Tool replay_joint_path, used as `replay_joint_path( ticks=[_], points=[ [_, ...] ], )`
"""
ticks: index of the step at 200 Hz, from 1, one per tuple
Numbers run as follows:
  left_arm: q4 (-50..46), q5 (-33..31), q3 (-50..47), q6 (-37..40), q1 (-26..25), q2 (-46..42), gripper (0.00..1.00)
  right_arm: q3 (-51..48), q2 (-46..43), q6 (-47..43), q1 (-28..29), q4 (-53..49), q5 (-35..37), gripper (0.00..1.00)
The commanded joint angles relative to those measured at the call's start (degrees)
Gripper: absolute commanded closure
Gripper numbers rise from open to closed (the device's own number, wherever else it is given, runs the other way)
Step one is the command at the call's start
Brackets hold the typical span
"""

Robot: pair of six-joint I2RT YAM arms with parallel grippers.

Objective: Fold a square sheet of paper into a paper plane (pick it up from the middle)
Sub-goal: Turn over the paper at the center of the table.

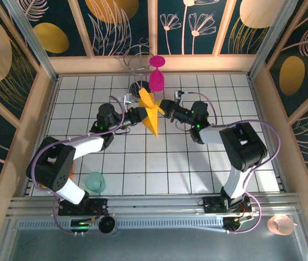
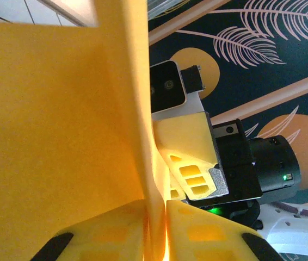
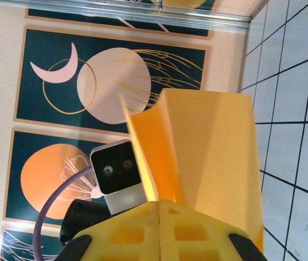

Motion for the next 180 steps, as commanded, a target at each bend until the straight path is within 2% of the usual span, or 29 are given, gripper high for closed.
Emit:
replay_joint_path(
  ticks=[1, 52, 79, 105, 136, 152, 180],
  points=[
    [2.1, -0.3, -0.5, 0.8, -0.3, -0.8, 0.85, -1.1, -2.3, -2.6, -0.8, -0.2, 1.1, 0.88],
    [-1.7, -1.8, -0.8, 3.6, -0.3, -2.0, 0.89, -4.9, -8.2, -8.7, -3.5, -7.3, 3.9, 0.65],
    [-10.8, -4.9, 0.3, 8.7, -0.4, -4.2, 0.89, -6.3, -14.3, -18.0, -4.6, -20.0, 9.5, 0.55],
    [-27.4, -12.7, 3.4, 17.3, -0.3, -7.1, 0.90, -6.3, -21.3, -28.7, -4.7, -36.0, 18.8, 0.47],
    [-44.4, -22.4, 7.7, 26.2, -0.9, -8.7, 0.90, -6.1, -28.0, -37.4, -4.7, -49.9, 31.8, 0.39],
    [-50.4, -27.9, 9.8, 29.1, -1.9, -8.6, 0.90, -6.1, -30.3, -39.3, -4.8, -54.5, 38.0, 0.36],
    [-57.6, -39.2, 13.5, 31.5, -4.4, -7.4, 0.90, -6.1, -32.2, -40.9, -5.0, -58.4, 44.2, 0.28]
  ],
)
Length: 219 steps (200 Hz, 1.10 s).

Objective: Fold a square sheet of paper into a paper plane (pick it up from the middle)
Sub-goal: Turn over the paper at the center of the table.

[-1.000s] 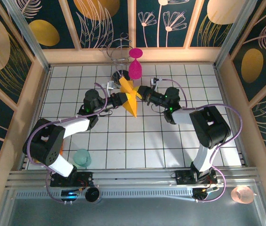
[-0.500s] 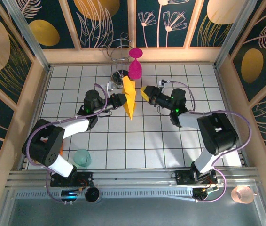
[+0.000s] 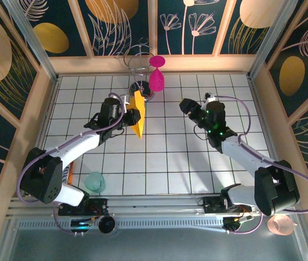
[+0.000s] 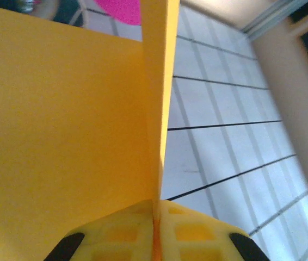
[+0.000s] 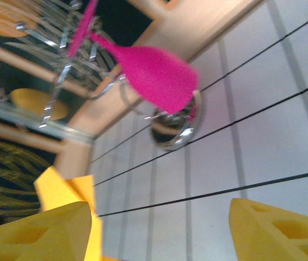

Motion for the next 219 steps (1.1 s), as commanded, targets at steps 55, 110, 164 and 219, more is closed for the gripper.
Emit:
replay_joint_path(
  ticks=[55, 110, 164, 219],
  points=[
    [-23.7, -34.5, 12.5, 8.2, -9.1, 9.1, 0.92, -1.7, -4.9, -6.2, -0.6, -8.9, 15.2, 0.01],
    [-31.8, -49.8, 21.5, 7.4, -14.8, 22.8, 0.93, -2.9, -6.1, -6.8, -1.3, -10.0, 17.5, 0.02],
    [-39.5, -59.7, 32.9, 7.5, -19.2, 37.0, 0.93, -1.7, -4.5, -5.0, -2.6, -13.0, 17.1, 0.04],
    [-41.1, -60.5, 37.4, 6.4, -20.8, 42.9, 0.90, -1.3, -3.2, -3.5, -5.4, -14.6, 15.9, 0.06]
  ],
)
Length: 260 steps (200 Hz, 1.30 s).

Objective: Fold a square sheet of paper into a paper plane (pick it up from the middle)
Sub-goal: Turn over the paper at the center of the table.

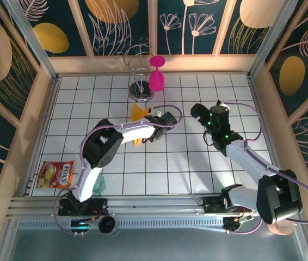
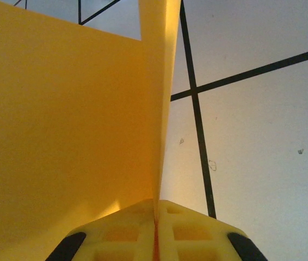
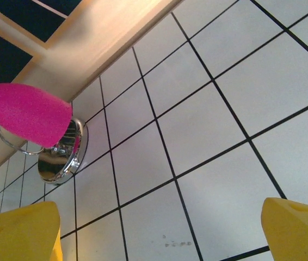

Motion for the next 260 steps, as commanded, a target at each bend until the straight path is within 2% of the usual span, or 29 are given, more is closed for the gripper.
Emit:
replay_joint_path(
  ticks=[1, 39, 68, 116, 180, 214, 237, 260],
  points=[
    [-3.3, -2.4, 2.4, -0.5, -0.6, 2.0, 0.90, 0.8, 0.9, 1.1, -2.2, -1.8, 0.4, 0.06],
    [-3.3, -0.8, 3.6, -2.4, -0.8, 2.8, 0.85, 1.4, 1.3, 0.3, -7.2, -3.2, -4.0, 0.08],
    [-2.6, 1.2, 3.9, -3.0, -0.9, 3.4, 0.79, 1.1, 1.4, 0.5, -8.4, -3.3, -5.3, 0.09],
    [-0.9, 6.0, 3.9, -4.6, -0.9, 3.0, 0.75, 1.0, 2.6, 1.2, -8.7, -2.8, -6.5, 0.10],
    [11.1, 25.7, -5.1, -7.4, -1.0, -7.1, 0.66, 2.0, 2.8, 1.0, -9.2, -2.7, -7.9, 0.11],
    [18.8, 36.1, -11.4, -11.2, -1.0, -13.2, 0.55, 2.7, 3.2, 1.0, -9.3, -2.1, -8.5, 0.12],
    [22.3, 39.9, -14.5, -13.5, -1.0, -16.6, 0.49, 2.7, 3.7, 1.4, -9.3, -1.6, -9.3, 0.12],
    [25.4, 42.4, -17.1, -14.5, -1.0, -20.4, 0.48, 2.6, 4.0, 1.9, -9.3, -1.1, -9.8, 0.12]
  ],
)
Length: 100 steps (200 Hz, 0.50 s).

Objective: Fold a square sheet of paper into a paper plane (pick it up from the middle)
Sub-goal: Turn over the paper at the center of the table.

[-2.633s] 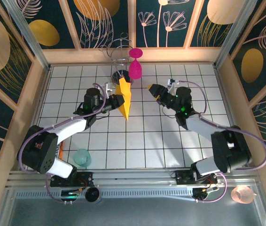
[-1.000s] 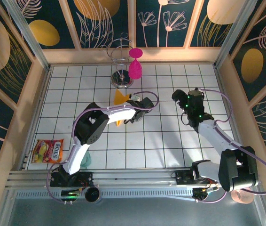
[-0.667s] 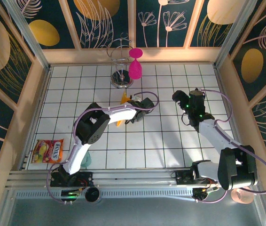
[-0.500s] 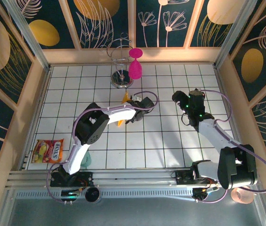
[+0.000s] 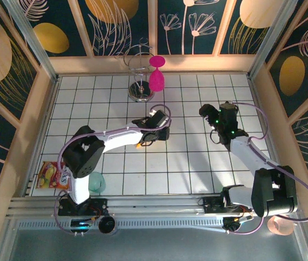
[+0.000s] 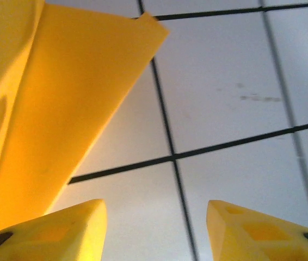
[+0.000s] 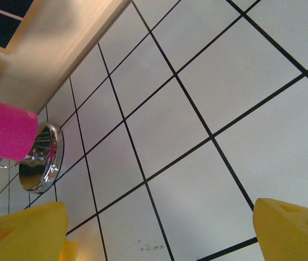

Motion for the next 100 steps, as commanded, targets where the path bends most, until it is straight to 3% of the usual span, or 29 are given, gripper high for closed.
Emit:
replay_joint_path(
  ticks=[1, 38, 73, 100],
  points=[
    [5.9, 6.0, -2.6, -3.1, -0.3, -4.6, 0.48, 1.5, 0.7, 1.3, -0.4, 1.8, -1.0, 0.12],
    [12.2, 11.0, -7.6, -3.5, -0.3, -11.4, 0.47, 1.6, 1.3, 1.4, -0.4, 2.2, -1.7, 0.13],
    [16.0, 5.6, -15.0, -2.6, 0.5, -15.9, 0.43, 1.4, 2.2, 1.9, -0.2, 3.0, -2.6, 0.13],
    [17.2, 7.5, -17.9, -3.7, 3.6, -14.9, 0.43, 1.2, 3.3, 2.3, 0.2, 3.7, -3.9, 0.14]
  ],
)
